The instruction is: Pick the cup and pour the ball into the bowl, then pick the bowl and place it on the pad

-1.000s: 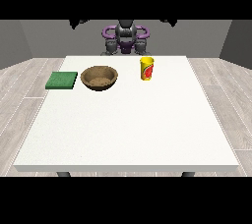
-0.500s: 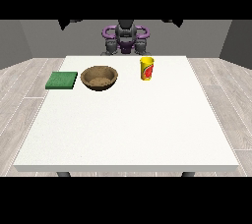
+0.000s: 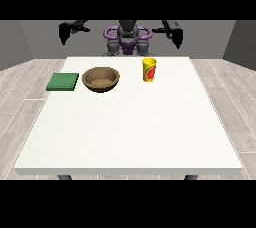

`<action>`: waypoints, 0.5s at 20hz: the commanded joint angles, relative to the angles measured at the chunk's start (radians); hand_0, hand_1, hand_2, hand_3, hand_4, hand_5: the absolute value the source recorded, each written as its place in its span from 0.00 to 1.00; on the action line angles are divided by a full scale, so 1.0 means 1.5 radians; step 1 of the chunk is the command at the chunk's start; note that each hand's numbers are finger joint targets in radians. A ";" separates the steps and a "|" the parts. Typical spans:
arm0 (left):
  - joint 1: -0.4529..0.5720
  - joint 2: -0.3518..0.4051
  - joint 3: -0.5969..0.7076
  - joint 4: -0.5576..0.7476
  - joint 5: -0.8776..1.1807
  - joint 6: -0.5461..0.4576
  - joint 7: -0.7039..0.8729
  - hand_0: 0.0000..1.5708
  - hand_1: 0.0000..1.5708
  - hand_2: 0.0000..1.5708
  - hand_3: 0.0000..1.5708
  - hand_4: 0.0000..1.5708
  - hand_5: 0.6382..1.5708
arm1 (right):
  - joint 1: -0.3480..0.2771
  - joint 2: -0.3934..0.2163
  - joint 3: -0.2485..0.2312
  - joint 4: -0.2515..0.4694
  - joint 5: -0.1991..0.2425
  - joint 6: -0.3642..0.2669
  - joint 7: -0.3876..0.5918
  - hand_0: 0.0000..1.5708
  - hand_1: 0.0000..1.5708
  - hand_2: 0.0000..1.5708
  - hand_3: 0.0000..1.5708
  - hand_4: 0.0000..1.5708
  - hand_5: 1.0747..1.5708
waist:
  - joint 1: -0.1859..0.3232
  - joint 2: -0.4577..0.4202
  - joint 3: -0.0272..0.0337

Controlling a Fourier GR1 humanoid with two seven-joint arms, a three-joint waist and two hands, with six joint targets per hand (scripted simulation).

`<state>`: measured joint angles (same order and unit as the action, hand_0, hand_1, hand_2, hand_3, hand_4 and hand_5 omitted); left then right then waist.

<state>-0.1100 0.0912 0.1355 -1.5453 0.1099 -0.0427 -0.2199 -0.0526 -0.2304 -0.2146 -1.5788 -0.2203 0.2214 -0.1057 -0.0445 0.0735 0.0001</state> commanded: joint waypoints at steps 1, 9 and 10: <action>-0.013 -0.052 -0.034 0.074 -0.059 0.042 -0.102 0.00 0.00 0.00 0.00 0.00 0.95 | -0.033 -0.006 -0.001 0.025 0.024 -0.003 -0.026 0.00 0.00 0.00 0.00 0.00 1.00 | -0.008 0.039 -0.0002; -0.115 -0.028 0.038 0.285 -0.034 0.071 -0.260 0.00 0.00 0.00 0.00 0.00 0.95 | -0.042 -0.029 -0.021 0.042 -0.013 0.070 -0.095 0.00 0.00 0.00 0.00 0.00 1.00 | -0.069 0.121 -0.0003; -0.113 -0.060 0.007 0.312 -0.062 0.106 -0.267 0.00 0.00 0.00 0.00 0.00 0.96 | -0.035 -0.006 -0.013 0.061 0.006 0.041 -0.086 0.00 0.00 0.00 0.00 0.00 1.00 | -0.052 0.084 -0.0002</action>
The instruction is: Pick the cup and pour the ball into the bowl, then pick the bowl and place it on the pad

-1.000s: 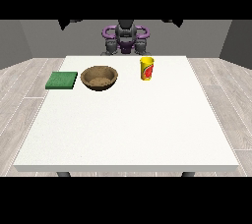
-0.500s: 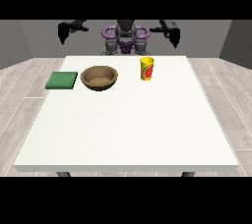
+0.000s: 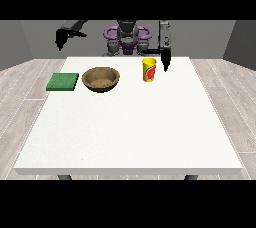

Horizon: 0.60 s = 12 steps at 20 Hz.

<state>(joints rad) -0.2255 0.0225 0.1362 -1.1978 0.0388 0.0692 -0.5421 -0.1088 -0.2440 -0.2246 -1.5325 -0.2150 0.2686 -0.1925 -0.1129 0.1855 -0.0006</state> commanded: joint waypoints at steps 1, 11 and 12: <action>-0.030 -0.013 0.007 0.104 -0.017 0.023 -0.076 0.00 0.00 0.00 0.00 0.00 0.94 | 0.000 -0.024 -0.027 0.043 -0.015 0.040 -0.038 0.00 0.00 0.00 0.00 0.00 1.00 | -0.008 0.012 0.0002; -0.150 0.020 0.060 0.305 -0.005 0.040 -0.191 0.00 0.00 0.00 0.00 0.00 0.95 | -0.022 0.005 0.000 0.079 0.033 0.029 -0.105 0.00 0.00 0.00 0.00 0.00 1.00 | -0.017 0.058 0.0001; -0.149 0.010 0.043 0.339 -0.011 0.037 -0.170 0.00 0.00 0.00 0.00 0.00 0.95 | -0.022 0.005 -0.001 0.089 0.024 0.020 -0.051 0.00 0.00 0.00 0.00 0.00 1.00 | -0.003 0.006 0.0002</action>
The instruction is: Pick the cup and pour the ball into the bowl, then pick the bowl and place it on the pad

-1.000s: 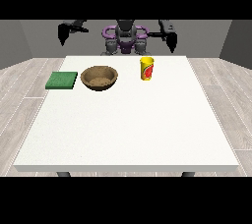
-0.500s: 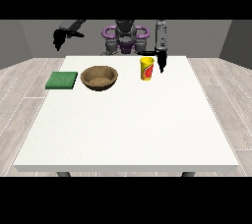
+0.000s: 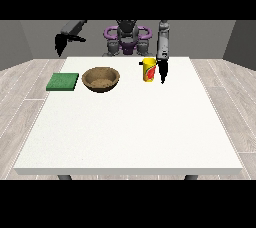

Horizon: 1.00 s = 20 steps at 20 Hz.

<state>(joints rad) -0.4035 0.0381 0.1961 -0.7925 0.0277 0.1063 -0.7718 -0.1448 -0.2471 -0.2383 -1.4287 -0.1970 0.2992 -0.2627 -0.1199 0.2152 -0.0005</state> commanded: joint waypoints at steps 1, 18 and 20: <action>-0.026 0.006 0.009 0.079 -0.001 -0.002 -0.071 0.00 0.00 0.00 0.00 0.00 0.95 | -0.007 0.015 0.007 0.024 0.016 -0.007 -0.031 0.00 0.00 0.00 0.00 0.00 1.00 | 0.005 0.007 0.0001; -0.001 -0.024 -0.087 0.093 -0.131 0.239 -0.043 0.84 0.84 1.00 1.00 0.95 0.66 | -0.029 -0.077 -0.058 0.098 -0.029 0.055 0.017 0.00 0.00 0.00 0.00 0.00 1.00 | -0.004 -0.058 0.0011; 0.003 -0.011 -0.111 0.090 -0.176 0.270 0.009 0.85 0.85 1.00 1.00 0.98 0.71 | 0.002 -0.068 -0.050 0.112 -0.020 0.057 0.014 0.00 0.00 0.00 0.00 0.00 1.00 | 0.006 -0.110 0.0014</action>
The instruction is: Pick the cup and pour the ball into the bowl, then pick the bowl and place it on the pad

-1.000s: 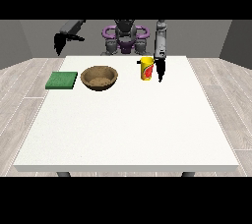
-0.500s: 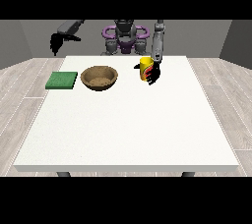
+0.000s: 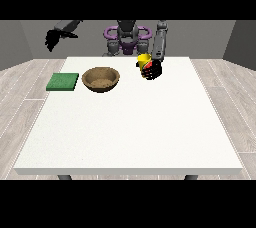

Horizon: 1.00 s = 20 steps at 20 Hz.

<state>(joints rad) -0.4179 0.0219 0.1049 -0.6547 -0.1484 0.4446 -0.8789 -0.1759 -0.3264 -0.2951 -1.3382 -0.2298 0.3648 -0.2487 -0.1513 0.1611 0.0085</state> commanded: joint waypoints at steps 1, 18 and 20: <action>-0.022 0.049 -0.059 -0.007 -0.086 0.051 0.140 0.86 0.86 1.00 1.00 0.99 0.72 | 0.020 0.000 0.000 0.055 0.020 -0.015 0.021 0.00 0.00 0.00 0.00 0.00 1.00 | 0.037 -0.099 -0.0031; -0.236 0.159 -0.190 0.001 -0.365 0.057 0.555 0.95 0.95 1.00 1.00 0.96 0.67 | -0.005 -0.038 -0.036 0.154 -0.004 0.032 -0.006 0.00 0.00 0.00 0.00 0.00 1.00 | 0.040 -0.115 -0.0054; -0.233 0.132 -0.211 0.013 -0.403 0.080 0.597 0.95 0.95 1.00 1.00 0.96 0.67 | -0.006 -0.028 -0.024 0.141 -0.001 0.031 -0.001 0.00 0.00 0.00 0.00 0.00 1.00 | 0.030 -0.124 -0.0054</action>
<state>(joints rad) -0.7706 0.2621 -0.1649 -0.6410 -0.6623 0.5260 -0.0748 -0.1830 -0.3656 -0.3376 -1.1207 -0.2303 0.4049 -0.2672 -0.0954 -0.0088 0.0012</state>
